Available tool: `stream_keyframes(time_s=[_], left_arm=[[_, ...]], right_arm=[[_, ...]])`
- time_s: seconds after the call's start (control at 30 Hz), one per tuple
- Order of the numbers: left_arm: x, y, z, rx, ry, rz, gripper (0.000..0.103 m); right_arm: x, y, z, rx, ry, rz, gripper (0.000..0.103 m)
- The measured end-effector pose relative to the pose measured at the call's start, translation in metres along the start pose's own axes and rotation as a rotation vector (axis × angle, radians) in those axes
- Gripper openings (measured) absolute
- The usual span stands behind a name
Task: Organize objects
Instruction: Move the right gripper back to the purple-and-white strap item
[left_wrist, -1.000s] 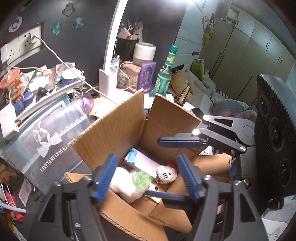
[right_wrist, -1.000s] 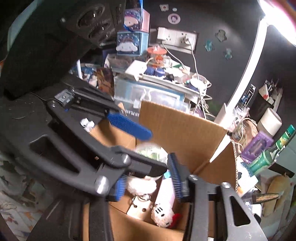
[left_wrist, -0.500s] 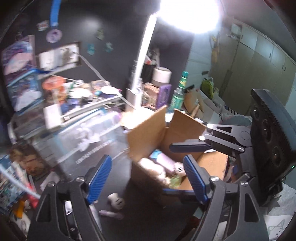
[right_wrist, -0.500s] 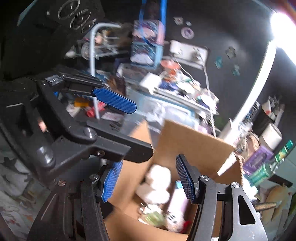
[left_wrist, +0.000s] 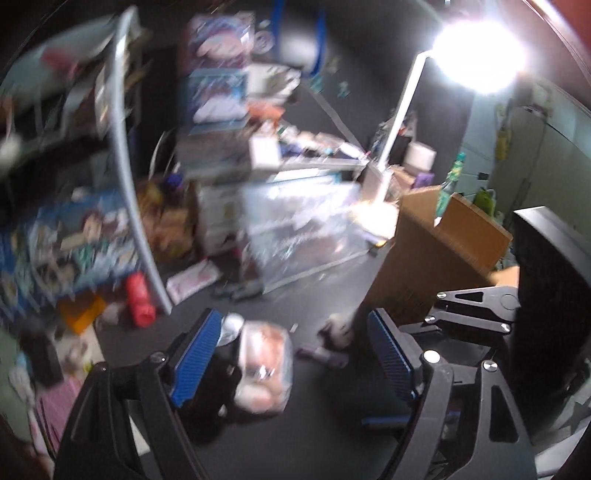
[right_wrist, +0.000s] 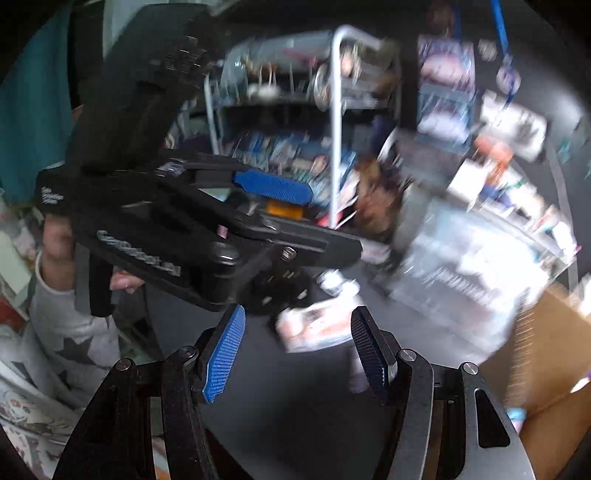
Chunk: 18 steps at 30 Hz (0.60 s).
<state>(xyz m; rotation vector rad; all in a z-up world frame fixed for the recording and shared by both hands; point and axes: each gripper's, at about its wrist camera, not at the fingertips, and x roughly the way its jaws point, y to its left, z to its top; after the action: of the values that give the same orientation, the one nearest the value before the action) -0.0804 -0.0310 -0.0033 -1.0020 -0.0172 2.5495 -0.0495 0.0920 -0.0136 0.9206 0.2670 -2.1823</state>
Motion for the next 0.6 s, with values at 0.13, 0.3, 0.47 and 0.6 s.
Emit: stream_keyframes(time_s=[0.13, 0.3, 0.47, 0.6], left_arm=[[0.013, 0.015, -0.027, -0.064, 0.031, -0.020, 0.079], [0.023, 0.023, -0.049, -0.112, 0.057, -0.032, 0.079], [0.030, 0.025, -0.056, -0.123, 0.075, -0.035, 0.079], [0.032, 0.024, -0.056, -0.123, 0.080, -0.043, 0.079]], right_arm=[[0.038, -0.016, -0.020, 0.105, 0.068, -0.004, 0.055], [0.071, -0.042, -0.048, 0.192, 0.129, -0.129, 0.044], [0.088, -0.059, -0.058, 0.182, 0.174, -0.211, 0.033], [0.093, -0.055, -0.062, 0.130, 0.196, -0.248, 0.020]])
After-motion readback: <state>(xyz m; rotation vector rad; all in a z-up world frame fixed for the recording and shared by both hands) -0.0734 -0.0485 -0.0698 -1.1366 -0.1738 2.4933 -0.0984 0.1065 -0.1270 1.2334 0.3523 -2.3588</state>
